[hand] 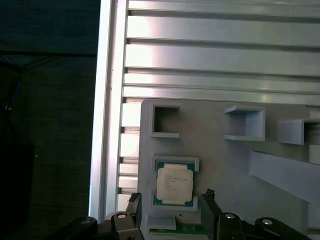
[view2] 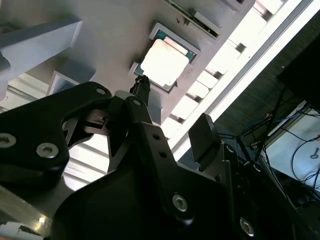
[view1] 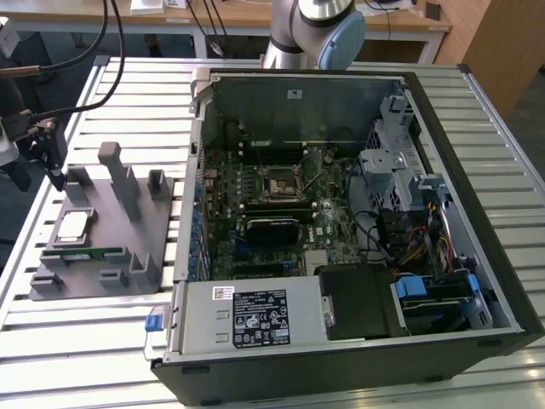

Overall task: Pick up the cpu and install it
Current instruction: 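Pick up the cpu and move it towards the insertion slot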

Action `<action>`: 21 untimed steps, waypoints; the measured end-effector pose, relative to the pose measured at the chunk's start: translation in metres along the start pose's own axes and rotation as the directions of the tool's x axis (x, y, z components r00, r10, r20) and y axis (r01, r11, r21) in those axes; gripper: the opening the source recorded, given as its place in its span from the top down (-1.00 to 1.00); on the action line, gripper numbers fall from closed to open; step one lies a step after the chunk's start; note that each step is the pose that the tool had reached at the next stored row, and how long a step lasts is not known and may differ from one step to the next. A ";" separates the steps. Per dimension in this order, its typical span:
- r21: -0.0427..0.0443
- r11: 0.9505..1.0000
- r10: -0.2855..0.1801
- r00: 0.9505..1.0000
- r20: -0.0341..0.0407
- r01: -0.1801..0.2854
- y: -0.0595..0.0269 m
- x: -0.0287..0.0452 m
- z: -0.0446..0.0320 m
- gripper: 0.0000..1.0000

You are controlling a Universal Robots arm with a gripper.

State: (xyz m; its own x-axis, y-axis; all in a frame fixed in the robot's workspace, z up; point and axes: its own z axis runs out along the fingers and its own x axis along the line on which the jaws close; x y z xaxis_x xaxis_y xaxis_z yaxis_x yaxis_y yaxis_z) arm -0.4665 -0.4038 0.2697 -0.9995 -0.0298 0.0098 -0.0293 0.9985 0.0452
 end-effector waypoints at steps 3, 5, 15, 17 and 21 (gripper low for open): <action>0.000 1.000 0.000 1.000 0.001 0.000 -0.0002 -0.0001 0.0035 -0.18; 0.000 1.000 0.000 1.000 0.002 0.000 -0.0003 -0.0001 0.0059 -0.18; 0.000 1.000 0.000 1.000 0.004 0.000 -0.0008 -0.0002 0.0181 -0.18; 0.000 1.000 -0.001 1.000 0.007 0.001 -0.0010 -0.0002 0.0204 -0.18; 0.000 1.000 -0.001 1.000 0.015 0.001 -0.0012 -0.0003 0.0254 -0.18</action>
State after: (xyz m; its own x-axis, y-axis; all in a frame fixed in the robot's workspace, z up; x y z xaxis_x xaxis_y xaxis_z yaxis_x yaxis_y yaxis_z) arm -0.4665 -0.4038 0.2442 -0.9995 -0.0305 -0.0057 -0.0307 0.9985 0.0447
